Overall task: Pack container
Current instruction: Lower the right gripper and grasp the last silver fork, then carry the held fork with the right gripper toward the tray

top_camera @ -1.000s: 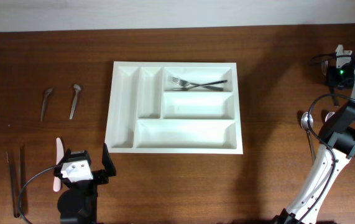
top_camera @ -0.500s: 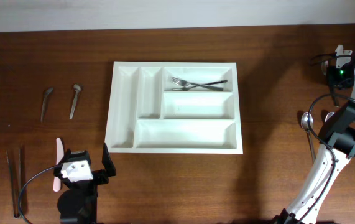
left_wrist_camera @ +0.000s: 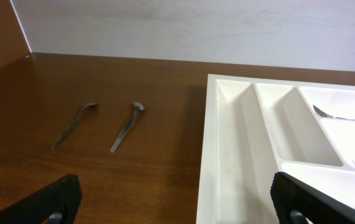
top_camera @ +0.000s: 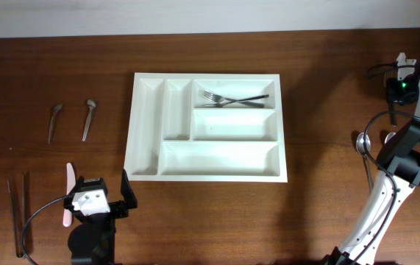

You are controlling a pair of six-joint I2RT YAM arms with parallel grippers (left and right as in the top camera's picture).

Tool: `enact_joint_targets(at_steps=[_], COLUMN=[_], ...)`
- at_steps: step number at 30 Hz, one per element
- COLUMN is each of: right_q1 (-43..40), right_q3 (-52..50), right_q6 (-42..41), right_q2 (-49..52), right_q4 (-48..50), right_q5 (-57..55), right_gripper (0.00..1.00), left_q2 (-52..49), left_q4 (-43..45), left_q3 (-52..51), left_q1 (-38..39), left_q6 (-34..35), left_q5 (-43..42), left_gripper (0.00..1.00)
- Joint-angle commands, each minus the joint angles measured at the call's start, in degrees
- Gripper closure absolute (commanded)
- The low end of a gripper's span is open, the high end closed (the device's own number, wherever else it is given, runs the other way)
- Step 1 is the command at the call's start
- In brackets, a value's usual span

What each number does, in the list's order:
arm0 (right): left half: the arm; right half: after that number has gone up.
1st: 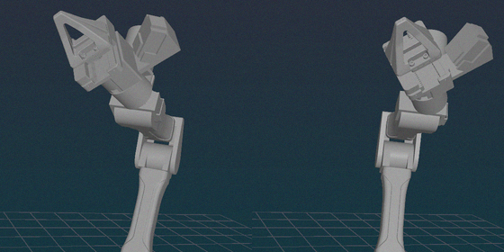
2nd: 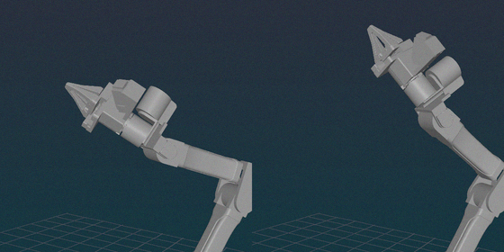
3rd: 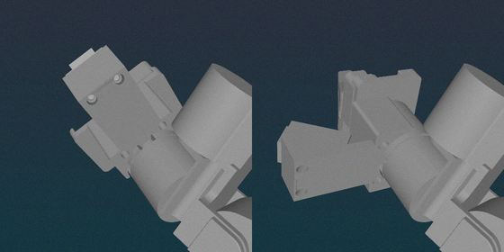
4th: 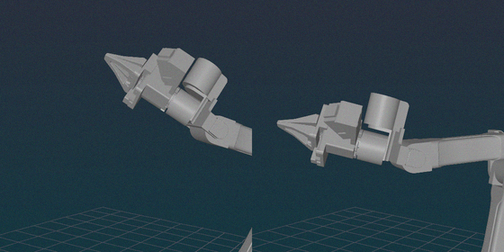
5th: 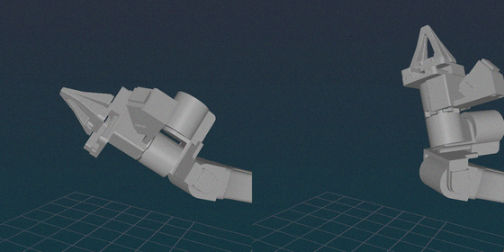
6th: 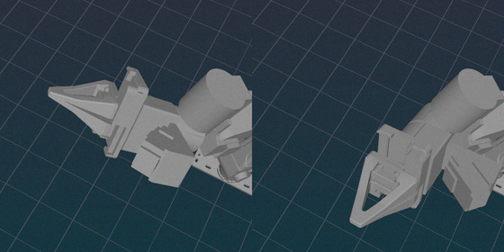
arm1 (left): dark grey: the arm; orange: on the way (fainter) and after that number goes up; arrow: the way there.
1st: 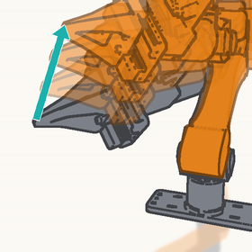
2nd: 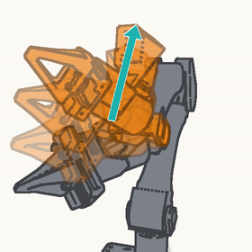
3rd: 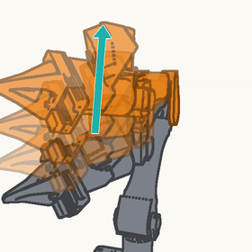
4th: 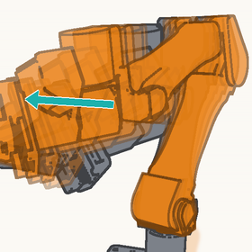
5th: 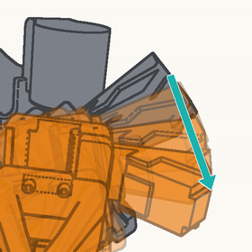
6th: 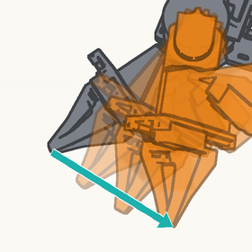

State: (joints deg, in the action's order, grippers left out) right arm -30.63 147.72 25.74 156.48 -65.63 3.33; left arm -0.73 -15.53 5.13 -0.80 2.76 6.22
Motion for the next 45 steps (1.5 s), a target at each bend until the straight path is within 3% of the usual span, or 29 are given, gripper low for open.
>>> enact_joint_targets(at_steps=[1,9,24,45], right_q1=[1.38,3.89,15.08,39.10], right_q3=[0.37,7.56,31.78,32.33], right_q6=[0.63,3.08,12.26,22.86], right_q2=[1.31,0.98,0.48,-2.51], right_q4=[-0.11,-4.00,-16.39,-23.78], right_q5=[-0.83,-0.76,3.82,4.02], right_gripper=[0.94,0.96,0.96,0.96], left_q2=[0.44,0.44,0.44,0.44], left_q4=[0.11,0.11,0.11,0.11], left_q3=[-0.26,-0.26,-0.26,-0.26], left_q1=[0.15,0.15,0.15,0.15], left_q6=[-0.70,-0.70,-0.70,-0.70], left_q5=[-0.42,-0.42,-0.42,-0.42], left_gripper=[0.01,0.01,0.01,0.01])
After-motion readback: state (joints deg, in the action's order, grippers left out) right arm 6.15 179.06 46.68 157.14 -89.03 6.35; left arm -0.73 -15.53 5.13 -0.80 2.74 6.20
